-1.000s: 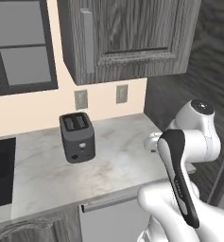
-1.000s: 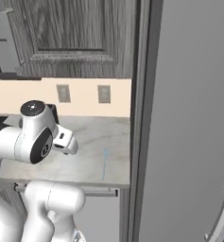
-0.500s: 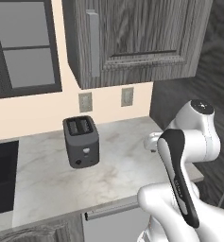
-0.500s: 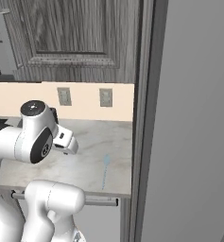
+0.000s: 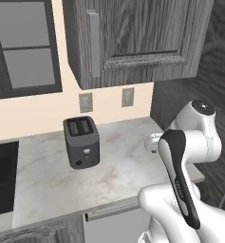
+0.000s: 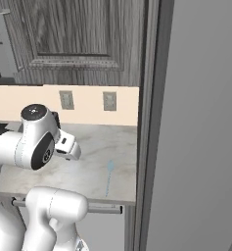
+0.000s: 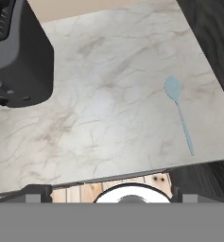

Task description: Take the fork and place it on the left side of the plate. Then take the spoon and place it on the right side of the plate. Make sure they're directly next to the plate.

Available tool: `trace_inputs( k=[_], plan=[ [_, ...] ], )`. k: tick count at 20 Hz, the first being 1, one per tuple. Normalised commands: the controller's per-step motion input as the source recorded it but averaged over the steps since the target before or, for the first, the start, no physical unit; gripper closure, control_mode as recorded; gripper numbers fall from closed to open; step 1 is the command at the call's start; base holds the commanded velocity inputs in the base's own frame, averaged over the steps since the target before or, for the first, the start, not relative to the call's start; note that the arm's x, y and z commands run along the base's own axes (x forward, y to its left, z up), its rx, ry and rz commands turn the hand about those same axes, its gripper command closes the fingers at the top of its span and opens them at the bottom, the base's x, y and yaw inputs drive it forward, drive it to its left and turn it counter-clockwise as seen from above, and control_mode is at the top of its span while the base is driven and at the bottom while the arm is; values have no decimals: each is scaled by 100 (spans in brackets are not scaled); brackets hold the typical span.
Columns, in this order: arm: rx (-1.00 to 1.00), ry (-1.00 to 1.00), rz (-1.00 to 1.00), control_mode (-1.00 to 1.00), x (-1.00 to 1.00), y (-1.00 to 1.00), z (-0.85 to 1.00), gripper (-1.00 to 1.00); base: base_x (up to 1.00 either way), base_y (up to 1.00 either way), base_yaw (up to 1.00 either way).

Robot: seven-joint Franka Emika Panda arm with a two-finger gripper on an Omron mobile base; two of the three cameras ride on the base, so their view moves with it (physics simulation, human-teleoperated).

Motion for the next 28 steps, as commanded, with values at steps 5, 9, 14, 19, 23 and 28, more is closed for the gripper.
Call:
trace_inputs(
  k=[5, 9, 14, 19, 23, 28],
  plan=[
    [0, 0, 0, 100, 0, 0, 0, -100, 0, 0, 0],
    [0, 0, 0, -100, 0, 0, 0, -100, 0, 0, 0],
    [0, 0, 0, -100, 0, 0, 0, -100, 0, 0, 0],
    [0, -1, 0, -100, 0, 0, 0, -100, 0, 0, 0],
    [-1, -1, 1, -100, -8, 1, 0, -100, 0, 0, 0],
    [0, -1, 8, -100, 1, -12, -10, -100, 0, 0, 0]
  ],
)
